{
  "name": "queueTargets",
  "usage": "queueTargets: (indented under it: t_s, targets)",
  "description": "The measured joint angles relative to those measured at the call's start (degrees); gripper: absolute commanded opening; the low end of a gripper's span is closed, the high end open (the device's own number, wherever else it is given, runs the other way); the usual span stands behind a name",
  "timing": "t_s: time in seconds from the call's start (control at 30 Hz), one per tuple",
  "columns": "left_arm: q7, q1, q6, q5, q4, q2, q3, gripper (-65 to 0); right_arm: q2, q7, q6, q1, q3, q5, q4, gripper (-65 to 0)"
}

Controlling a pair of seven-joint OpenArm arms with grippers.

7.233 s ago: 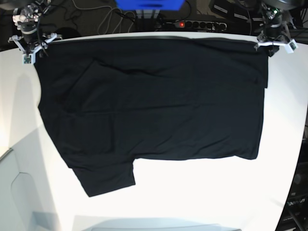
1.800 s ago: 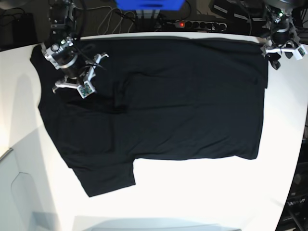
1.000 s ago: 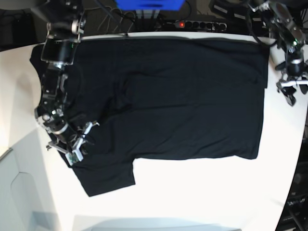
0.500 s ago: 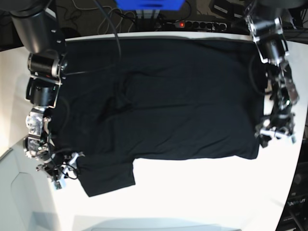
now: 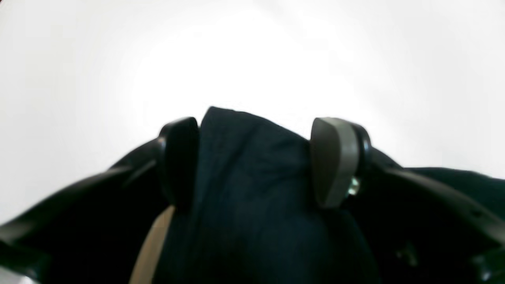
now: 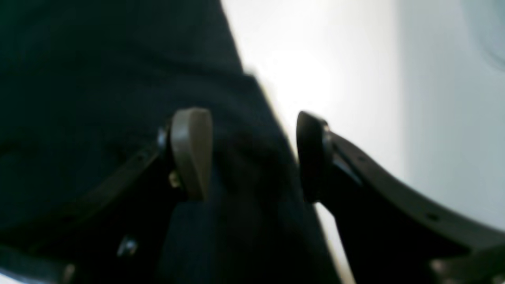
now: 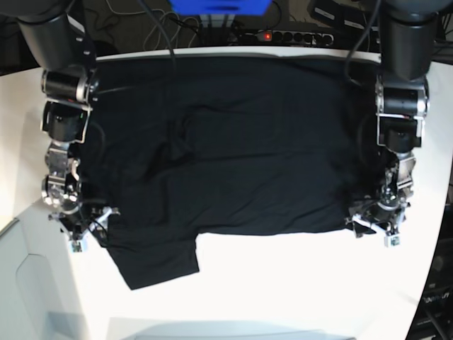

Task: Fold the T-shirt properly
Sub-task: 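Close both grippers on the shirt's side edges near the hem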

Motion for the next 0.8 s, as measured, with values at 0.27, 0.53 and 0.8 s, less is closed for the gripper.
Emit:
queueTargets:
  t_s: [0.27,0.53,0.8]
  targets:
    - [-3.0,-0.2,0.1,-0.3,-2.7,-0.2,-0.1,-22.3,0.0,0.3,0.0,-1.0,0.0,0.0,0.0,-30.6]
    - [-2.8,-2.1,0.2,0.0,-3.3,-0.3,-0.1,-22.3,0.0,1.0,0.0,-1.9,0.0,0.5,0.0,-30.6]
    - [-4.1,-0.7,-0.1,0.0,-5.8,-0.2,0.0,-22.5,0.0,0.3,0.0,-1.9,8.4,0.0,0.0,-30.4]
